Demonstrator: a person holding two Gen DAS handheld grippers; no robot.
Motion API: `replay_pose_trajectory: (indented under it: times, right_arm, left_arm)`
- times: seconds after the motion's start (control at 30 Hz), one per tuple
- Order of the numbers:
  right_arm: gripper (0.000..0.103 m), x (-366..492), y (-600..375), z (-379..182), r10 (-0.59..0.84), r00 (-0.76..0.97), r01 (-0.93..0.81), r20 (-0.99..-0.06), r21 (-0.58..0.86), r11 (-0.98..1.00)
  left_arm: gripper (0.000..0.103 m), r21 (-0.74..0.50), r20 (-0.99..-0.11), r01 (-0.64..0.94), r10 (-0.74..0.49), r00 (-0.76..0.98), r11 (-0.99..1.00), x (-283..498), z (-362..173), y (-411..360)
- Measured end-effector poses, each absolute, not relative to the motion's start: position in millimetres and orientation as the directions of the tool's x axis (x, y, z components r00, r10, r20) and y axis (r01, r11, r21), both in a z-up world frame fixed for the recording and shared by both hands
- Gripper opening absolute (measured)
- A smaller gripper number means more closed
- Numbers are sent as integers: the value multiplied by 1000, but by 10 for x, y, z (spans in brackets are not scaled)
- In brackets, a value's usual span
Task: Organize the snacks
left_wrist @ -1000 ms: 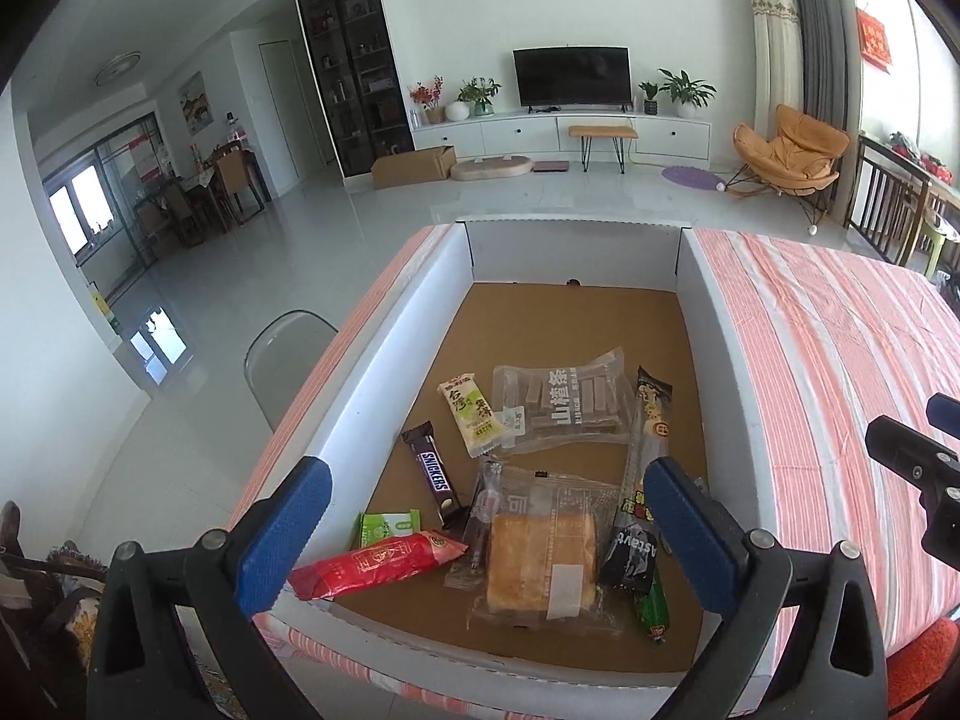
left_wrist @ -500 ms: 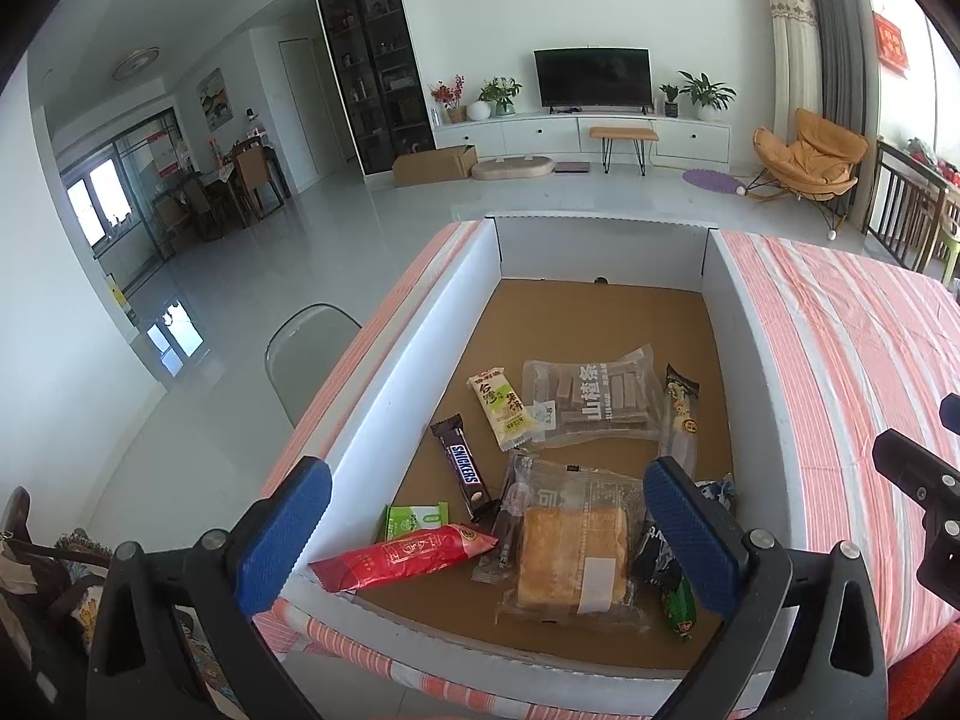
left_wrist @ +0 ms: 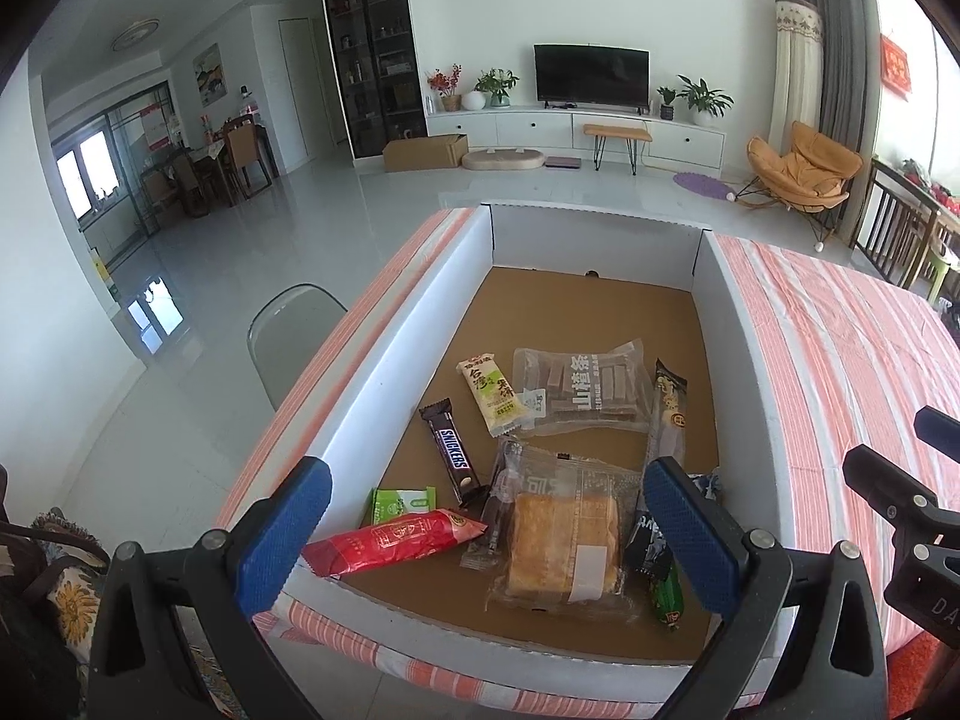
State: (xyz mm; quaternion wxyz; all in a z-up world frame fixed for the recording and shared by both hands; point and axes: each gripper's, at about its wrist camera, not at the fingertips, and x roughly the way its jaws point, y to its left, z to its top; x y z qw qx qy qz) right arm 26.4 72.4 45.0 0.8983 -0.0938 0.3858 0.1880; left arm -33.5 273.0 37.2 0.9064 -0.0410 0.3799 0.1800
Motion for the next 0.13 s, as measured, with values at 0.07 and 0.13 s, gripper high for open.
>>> replay_pose_trajectory:
  times: [0.07,0.13]
  right_arm:
    - [82,262,737,452,266,631,-412,-729,-25,911]
    - [82,254,733,452,267,630,-414,-730,-25,910]
  left_arm:
    - [103,48,-701,-352,283,654,935,-347,380,2741]
    - [103,70,-691,-350,299,659,934,-358,385,2712]
